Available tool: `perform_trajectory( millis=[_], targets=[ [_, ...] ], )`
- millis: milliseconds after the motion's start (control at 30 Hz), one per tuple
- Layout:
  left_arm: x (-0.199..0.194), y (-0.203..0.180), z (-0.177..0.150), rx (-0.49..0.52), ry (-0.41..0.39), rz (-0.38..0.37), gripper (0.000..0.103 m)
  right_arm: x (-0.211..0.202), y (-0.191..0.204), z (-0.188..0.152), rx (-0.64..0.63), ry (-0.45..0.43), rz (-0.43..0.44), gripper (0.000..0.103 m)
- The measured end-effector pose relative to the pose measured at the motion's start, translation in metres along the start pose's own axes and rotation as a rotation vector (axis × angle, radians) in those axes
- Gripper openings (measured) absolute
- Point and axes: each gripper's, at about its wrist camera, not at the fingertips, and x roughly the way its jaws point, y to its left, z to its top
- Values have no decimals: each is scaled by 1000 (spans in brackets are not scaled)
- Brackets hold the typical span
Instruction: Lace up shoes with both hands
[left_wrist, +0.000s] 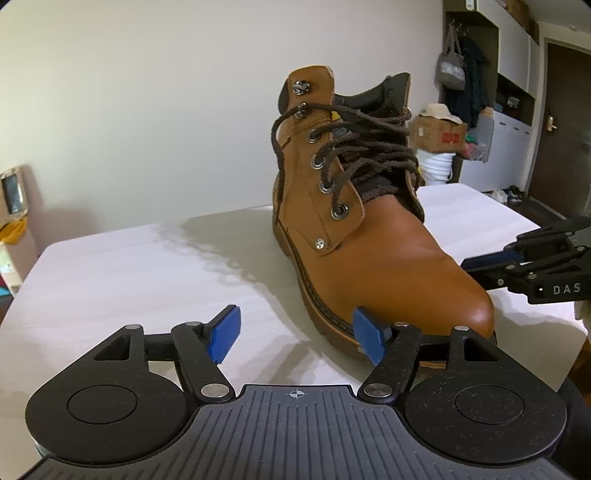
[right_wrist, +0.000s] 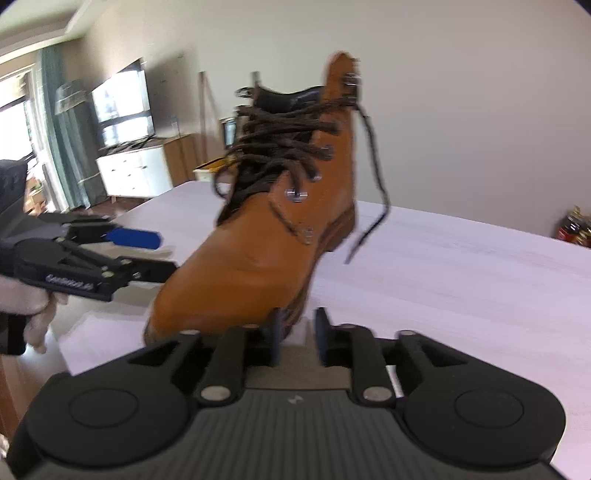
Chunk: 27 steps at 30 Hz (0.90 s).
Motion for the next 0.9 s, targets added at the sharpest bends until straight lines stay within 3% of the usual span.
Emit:
perform_trajectory(
  millis=[100, 233, 567, 900],
  targets=[
    [-4, 2, -2, -47, -18, -9, 91, -9, -3, -1, 42, -19, -34, 47],
    [-22, 0, -7, -95, -62, -25, 93, -30, -6, -4, 109, -47, -94, 55],
    [-84, -23, -14, -176, -84, -8, 102, -94, 26, -16, 121, -58, -150, 98],
    [-127, -59, -9, -194, -99, 80, 103, -141, 46, -31, 125, -85, -196, 102]
  ],
)
